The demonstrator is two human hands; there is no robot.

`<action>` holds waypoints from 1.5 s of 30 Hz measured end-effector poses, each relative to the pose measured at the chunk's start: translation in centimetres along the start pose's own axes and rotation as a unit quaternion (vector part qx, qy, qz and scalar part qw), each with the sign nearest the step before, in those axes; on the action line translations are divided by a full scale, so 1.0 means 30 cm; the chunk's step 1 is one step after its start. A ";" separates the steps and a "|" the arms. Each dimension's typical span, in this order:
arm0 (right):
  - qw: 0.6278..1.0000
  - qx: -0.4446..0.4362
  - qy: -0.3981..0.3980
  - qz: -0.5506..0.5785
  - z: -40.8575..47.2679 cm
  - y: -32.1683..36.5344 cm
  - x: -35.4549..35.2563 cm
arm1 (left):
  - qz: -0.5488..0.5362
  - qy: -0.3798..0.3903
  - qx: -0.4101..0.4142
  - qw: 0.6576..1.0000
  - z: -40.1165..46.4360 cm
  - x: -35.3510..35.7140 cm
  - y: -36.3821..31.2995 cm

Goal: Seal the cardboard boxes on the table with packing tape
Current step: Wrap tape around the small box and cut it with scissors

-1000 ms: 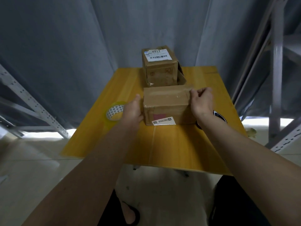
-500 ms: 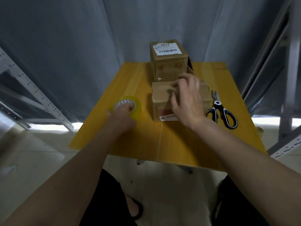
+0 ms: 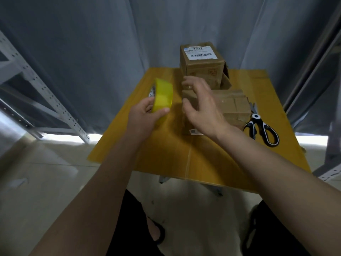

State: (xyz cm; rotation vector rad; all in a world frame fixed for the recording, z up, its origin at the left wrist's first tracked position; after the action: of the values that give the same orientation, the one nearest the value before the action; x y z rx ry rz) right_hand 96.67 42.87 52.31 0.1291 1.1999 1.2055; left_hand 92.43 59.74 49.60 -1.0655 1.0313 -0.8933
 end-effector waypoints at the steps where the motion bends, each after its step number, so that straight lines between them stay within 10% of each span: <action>1: 1.000 0.004 0.010 0.023 0.014 0.019 -0.009 | -0.015 0.001 0.010 1.000 -0.003 0.003 -0.018; 29: 0.971 0.053 -0.133 0.190 0.085 0.067 -0.200 | -0.081 0.057 0.082 0.992 -0.025 0.158 -0.266; 45: 0.980 0.114 -0.152 0.056 0.096 -0.023 -0.259 | -0.067 0.049 0.101 0.991 0.041 0.297 -0.204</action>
State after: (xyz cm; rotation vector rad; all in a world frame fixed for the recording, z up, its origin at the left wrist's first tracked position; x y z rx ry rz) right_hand 100.28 38.08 58.05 0.5400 1.0657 1.0944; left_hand 95.59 50.18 53.74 -0.9342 0.9365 -1.1437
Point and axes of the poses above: each hand's wrist, its own z-axis towards the middle knuckle, its own x-axis out of the palm, y = z × x, the point moved 1 cm from there along z, towards the middle knuckle, and after that the axes turned 7 degrees about y, right-handed, at the moved point
